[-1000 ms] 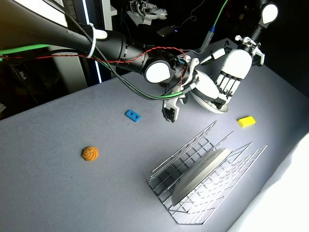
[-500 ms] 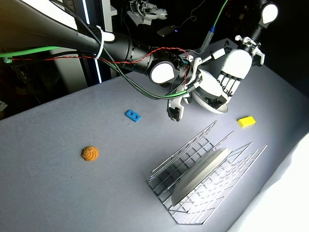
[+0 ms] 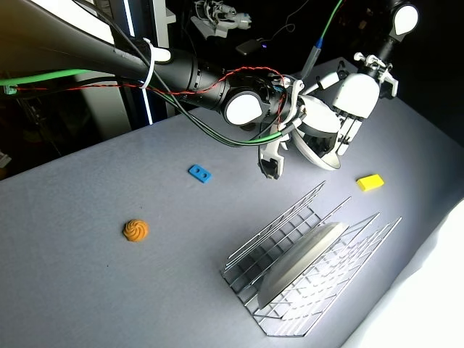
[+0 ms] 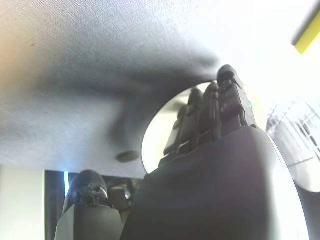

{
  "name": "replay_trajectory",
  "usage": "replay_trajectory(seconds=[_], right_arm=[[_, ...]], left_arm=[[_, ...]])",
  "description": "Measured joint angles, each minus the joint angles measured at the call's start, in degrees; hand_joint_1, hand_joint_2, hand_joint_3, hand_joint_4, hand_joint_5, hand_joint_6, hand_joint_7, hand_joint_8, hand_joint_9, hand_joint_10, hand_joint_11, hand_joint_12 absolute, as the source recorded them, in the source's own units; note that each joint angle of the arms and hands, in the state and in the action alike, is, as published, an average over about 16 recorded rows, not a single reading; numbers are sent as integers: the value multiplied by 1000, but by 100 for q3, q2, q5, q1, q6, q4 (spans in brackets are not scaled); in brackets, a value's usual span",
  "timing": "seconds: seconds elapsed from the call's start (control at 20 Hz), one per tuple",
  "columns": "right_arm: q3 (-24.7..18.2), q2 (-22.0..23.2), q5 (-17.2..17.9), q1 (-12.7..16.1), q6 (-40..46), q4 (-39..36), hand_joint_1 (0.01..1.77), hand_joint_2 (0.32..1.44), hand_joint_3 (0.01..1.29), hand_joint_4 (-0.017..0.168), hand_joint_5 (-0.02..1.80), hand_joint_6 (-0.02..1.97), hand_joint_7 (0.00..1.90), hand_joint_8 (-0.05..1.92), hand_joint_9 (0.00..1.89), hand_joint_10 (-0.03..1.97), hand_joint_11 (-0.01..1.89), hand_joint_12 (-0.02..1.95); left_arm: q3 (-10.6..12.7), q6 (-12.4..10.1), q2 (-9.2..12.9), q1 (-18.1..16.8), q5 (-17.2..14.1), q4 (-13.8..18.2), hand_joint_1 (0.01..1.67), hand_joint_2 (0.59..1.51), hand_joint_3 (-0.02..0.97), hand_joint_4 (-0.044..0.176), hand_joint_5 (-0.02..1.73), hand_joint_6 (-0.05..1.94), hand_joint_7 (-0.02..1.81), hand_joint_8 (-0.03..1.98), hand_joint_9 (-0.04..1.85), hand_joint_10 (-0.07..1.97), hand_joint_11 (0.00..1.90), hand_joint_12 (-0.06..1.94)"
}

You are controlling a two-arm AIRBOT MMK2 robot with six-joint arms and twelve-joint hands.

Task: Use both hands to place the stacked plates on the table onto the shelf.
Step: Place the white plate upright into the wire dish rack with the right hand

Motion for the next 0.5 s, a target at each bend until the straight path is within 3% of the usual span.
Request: replay_trajectory(seconds=[0.5], right_arm=[[-74, 44, 6, 15, 25, 41, 1214, 930, 16, 9, 854, 634, 968, 535, 1184, 56, 850, 992]], left_arm=[[-15, -157, 320, -723, -322, 139, 18, 973, 18, -2, -6, -6, 17, -2, 5, 0, 20, 5]])
